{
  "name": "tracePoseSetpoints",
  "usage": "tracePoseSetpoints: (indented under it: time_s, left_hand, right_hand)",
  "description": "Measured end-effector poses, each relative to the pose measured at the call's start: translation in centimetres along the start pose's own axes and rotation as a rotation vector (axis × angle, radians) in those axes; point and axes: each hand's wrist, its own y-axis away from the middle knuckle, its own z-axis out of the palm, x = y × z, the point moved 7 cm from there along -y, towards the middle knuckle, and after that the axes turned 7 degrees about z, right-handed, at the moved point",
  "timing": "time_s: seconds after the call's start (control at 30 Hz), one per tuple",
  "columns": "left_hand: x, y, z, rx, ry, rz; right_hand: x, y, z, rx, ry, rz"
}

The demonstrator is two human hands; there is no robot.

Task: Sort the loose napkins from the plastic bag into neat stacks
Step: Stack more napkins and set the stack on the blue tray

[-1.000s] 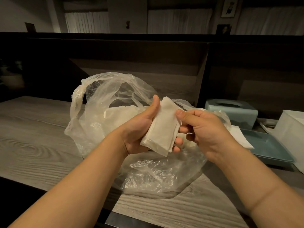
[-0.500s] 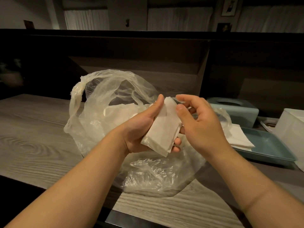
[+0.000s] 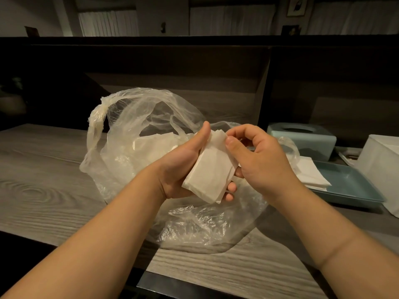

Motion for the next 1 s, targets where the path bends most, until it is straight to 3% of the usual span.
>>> tracePoseSetpoints:
  time_s: [0.17, 0.33, 0.43, 0.57, 0.67, 0.73, 0.87, 1.0]
  left_hand:
    - [-0.1, 0.1, 0.1, -0.073, -0.006, -0.011]
    - [0.2, 0.1, 0.3, -0.031, 0.041, 0.024]
    - [0.5, 0.0, -0.6, 0.136, 0.112, 0.040]
    - [0.4, -0.2, -1.0, 0.186, 0.205, 0.017]
    - [0.2, -0.2, -1.1, 0.177, 0.229, 0.016]
    - [0.2, -0.1, -1.7, 0.210, 0.258, 0.009]
    - [1.2, 0.0, -2.8, 0.304, 0.339, 0.129]
    - [2.4, 0.2, -3.5, 0.350, 0.475, 0.260]
  right_hand:
    - [-0.1, 0.1, 0.2, -0.040, -0.093, -0.002]
    - [-0.3, 0.4, 0.2, -0.006, 0.126, -0.089]
    - [-0.6, 1.1, 1.1, -0.198, 0.145, -0.123]
    - [0.0, 1.6, 2.5, -0.322, 0.498, -0.152]
    - [0.2, 1.6, 2.8, -0.347, 0.372, -0.129]
    - [0.1, 1.5, 2.5, -0.333, 0.175, -0.092]
    - [0.8, 0.7, 1.3, -0.136, 0.072, -0.050]
    - [1.8, 0.1, 0.9, -0.070, 0.190, 0.017]
